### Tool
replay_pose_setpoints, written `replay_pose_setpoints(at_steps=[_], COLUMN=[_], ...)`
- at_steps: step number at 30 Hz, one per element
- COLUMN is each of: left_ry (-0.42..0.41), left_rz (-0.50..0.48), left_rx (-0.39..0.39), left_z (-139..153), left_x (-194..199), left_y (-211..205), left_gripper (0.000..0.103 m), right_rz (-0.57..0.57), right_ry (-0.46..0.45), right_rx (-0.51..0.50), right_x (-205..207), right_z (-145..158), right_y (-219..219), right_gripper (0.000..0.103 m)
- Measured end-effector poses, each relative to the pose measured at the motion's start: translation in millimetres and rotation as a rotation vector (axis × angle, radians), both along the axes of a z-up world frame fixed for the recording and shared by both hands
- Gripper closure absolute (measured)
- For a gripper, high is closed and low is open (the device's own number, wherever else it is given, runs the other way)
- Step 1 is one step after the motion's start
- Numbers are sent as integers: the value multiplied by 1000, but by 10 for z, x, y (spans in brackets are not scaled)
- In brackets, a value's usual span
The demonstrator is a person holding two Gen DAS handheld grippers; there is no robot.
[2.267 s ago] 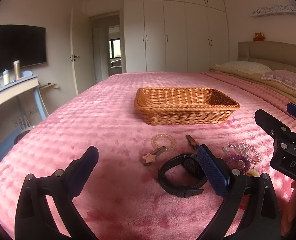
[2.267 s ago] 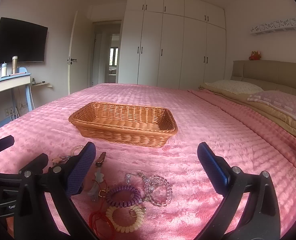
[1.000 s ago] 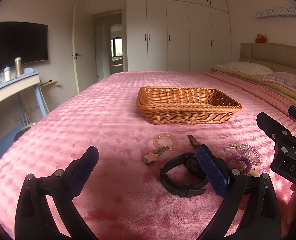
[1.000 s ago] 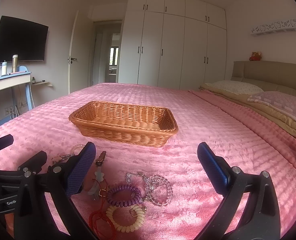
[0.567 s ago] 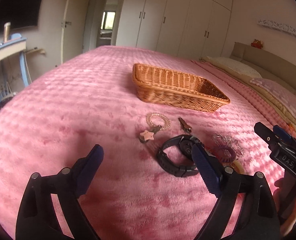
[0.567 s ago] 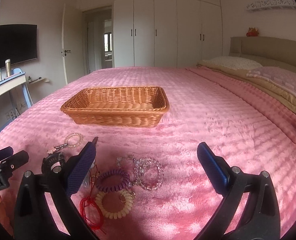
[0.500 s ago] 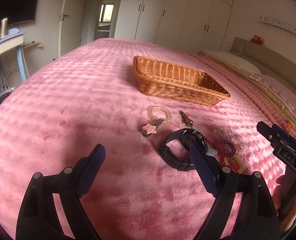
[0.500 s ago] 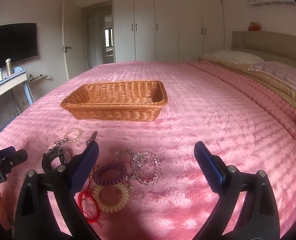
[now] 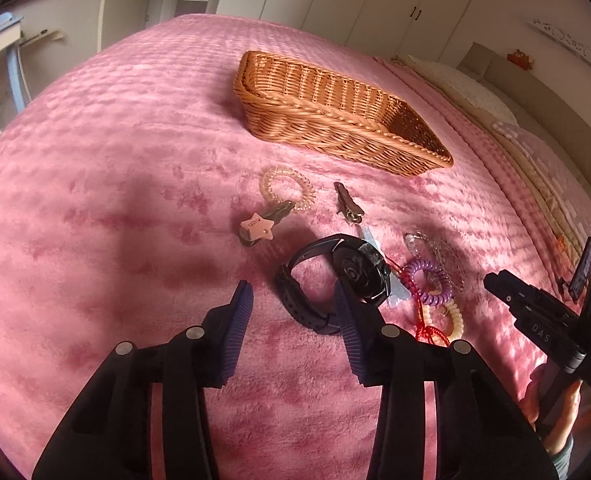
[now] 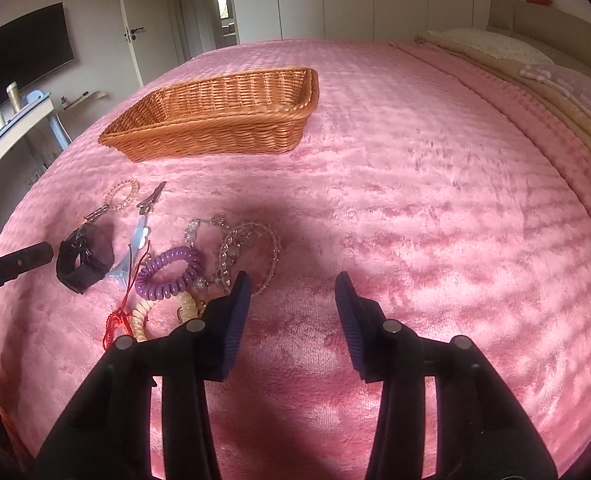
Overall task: Organize jewelry
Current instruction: 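Grasp the black watch with the left tool while the right tool grasps the clear bead bracelet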
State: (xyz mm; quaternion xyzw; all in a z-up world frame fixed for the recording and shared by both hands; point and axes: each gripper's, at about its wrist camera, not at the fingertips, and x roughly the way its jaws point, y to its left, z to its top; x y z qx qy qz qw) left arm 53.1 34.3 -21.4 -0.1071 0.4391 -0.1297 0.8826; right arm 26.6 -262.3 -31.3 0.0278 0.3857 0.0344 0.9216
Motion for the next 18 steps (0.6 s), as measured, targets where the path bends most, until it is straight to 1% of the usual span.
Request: replay_pose_setpoints(at_steps=[2,6,10,11,12,13,14,15,17,18], left_ry=[3,27,56,64,73,75,67,61,40,30], left_rz=[6,14,20,22,29,37,39,31,37,39], left_rx=[5,10,24,33,47,69,92,99,130,132], left_z=[-17,-64,-136,-161,-185,-205,-208,-204,-190,-181], left_x=[47,124,221,248,264,271,267,257,224,210], left_y=[-28,-50,-106,-128,-149,-165,-190,-209,-240,-237], left_gripper=[63,63,63,66,71,78,83,86,91,92], right_rz=[5,17,4,2,4,12,24,30,39,38], right_ry=[23,63,105,103,97,96,98,97,90,87], right_rx=[-7,-21,-54,-70,-89,-102,-106,-115,-120,-116], right_x=[110,315,469,487,501,512,515,508,480,469], right_z=[-26,-80,-211,-226,-236,-240,-248,-251,-244,-236], right_y=[42,129,206,231,266,299,326,349,364,359], right_gripper=[70,72,72,73,77,86,92,95,97,97])
